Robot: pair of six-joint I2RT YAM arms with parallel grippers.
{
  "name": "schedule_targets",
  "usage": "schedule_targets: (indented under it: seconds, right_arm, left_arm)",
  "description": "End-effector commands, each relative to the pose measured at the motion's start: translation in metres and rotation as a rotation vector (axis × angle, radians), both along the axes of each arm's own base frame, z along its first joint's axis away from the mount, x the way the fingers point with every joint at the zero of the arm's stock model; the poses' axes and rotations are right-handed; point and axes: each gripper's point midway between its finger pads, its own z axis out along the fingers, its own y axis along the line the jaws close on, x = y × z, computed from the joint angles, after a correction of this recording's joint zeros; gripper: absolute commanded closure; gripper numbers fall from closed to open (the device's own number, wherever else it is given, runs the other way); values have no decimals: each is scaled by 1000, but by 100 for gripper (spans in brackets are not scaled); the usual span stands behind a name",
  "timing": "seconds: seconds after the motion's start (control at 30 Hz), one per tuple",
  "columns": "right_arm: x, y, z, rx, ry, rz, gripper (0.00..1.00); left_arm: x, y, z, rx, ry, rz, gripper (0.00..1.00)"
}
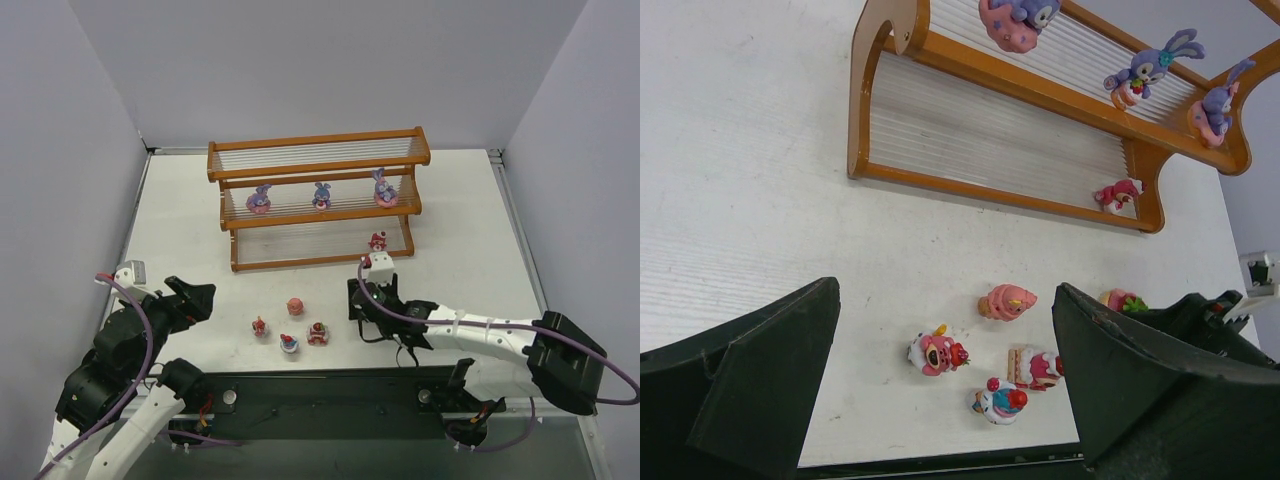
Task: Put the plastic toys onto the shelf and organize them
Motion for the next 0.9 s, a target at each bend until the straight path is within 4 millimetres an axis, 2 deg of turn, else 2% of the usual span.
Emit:
schedule_targets:
  seconds: [0.0,0.07,0.1,0.17,0.23,0.27,0.33,0.37,0.47,0.63,0.67,0.87]
  right_arm:
    - [50,27,50,74,-126,0,70]
    - [63,38,54,95,-147,34,68]
    - [71,46,63,117,-155,48,67]
    - [85,48,62,87,-160,47,66]
    - [100,56,70,104,-180,51,66]
    - [104,59,63,85,-170,63,66]
    - [117,68,70,110,-193,69,66]
    - [123,67,62,97,-185,65,66]
    - [139,75,59,98,-201,69,66]
    - [155,89,60,118,-261,100,66]
    - [157,91,55,115,-258,106,66]
    - [166,92,50,115,-293,76,66]
  left_arm:
    - [1,1,5,-6,-12,9,3]
    - [1,1,5,-7,-13,9,3]
    - [1,1,4,-5,-11,11,3]
    - [1,1,5,-6,-15,8,3]
    - [2,1,6,-5,-18,11,3]
    - [2,1,6,-5,-20,11,3]
    - [3,1,5,-3,-16,10,3]
    - [3,0,5,0,-12,10,3]
    - [3,1,5,1,-11,11,3]
    - [4,1,4,2,-8,13,3]
    - [4,1,4,3,-7,14,3]
    - [3,2,4,3,-5,18,3]
